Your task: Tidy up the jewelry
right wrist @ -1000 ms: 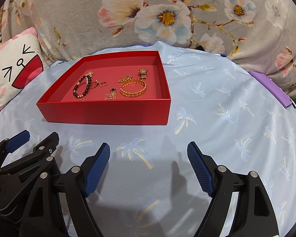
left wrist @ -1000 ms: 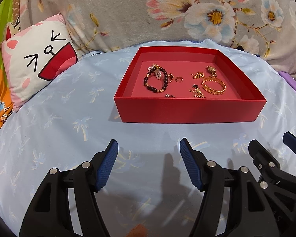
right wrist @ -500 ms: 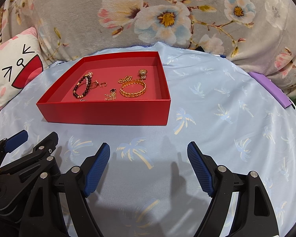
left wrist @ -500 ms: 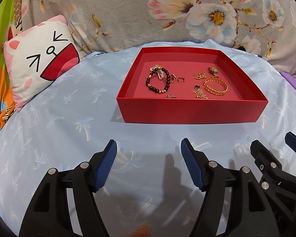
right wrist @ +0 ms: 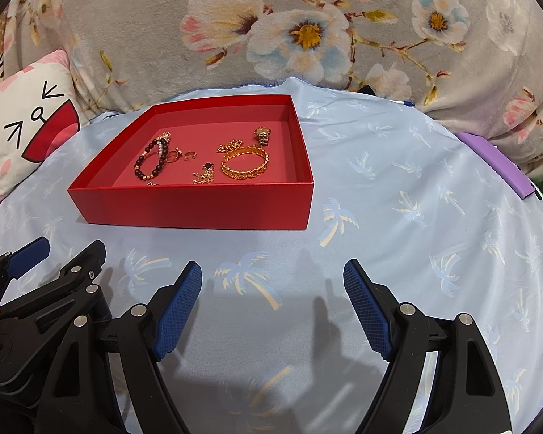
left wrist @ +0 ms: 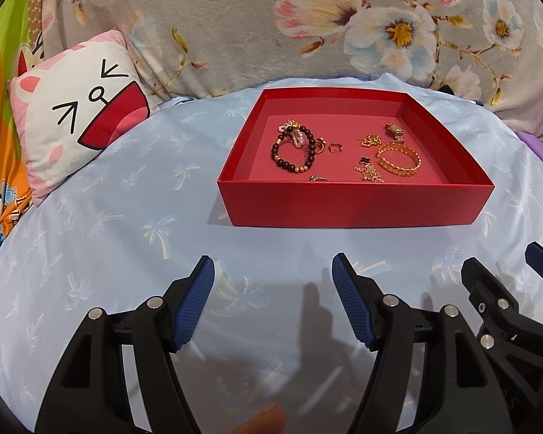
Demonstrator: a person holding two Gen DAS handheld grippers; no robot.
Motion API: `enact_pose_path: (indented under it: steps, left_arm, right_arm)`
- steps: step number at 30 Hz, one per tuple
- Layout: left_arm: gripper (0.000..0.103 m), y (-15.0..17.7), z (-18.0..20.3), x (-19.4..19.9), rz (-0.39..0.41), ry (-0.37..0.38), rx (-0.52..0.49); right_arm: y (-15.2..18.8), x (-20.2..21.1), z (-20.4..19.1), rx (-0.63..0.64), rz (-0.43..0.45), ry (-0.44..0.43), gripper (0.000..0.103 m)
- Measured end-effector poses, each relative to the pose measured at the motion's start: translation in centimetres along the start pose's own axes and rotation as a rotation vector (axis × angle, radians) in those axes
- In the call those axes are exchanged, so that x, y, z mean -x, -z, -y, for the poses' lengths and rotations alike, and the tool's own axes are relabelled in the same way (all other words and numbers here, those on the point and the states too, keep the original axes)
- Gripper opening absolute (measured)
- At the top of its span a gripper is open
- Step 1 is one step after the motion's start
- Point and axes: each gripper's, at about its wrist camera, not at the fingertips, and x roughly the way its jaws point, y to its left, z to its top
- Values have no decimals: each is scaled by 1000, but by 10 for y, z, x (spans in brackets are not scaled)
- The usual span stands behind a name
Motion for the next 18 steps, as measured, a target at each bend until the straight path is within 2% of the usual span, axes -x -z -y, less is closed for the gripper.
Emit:
enact_pose_path:
  steps: [6,11,18]
  left_arm:
    - [66,0,0,0,1,-5,2]
    - [71,0,0,-1,-2,-19,7]
    - [72,0,0,-1,-1,-26,5]
  right_arm:
    - [0,0,0,1,-1,3,79]
    - [0,0,1,0,-2,3,79]
    - [0,0,1,-2,0,6,79]
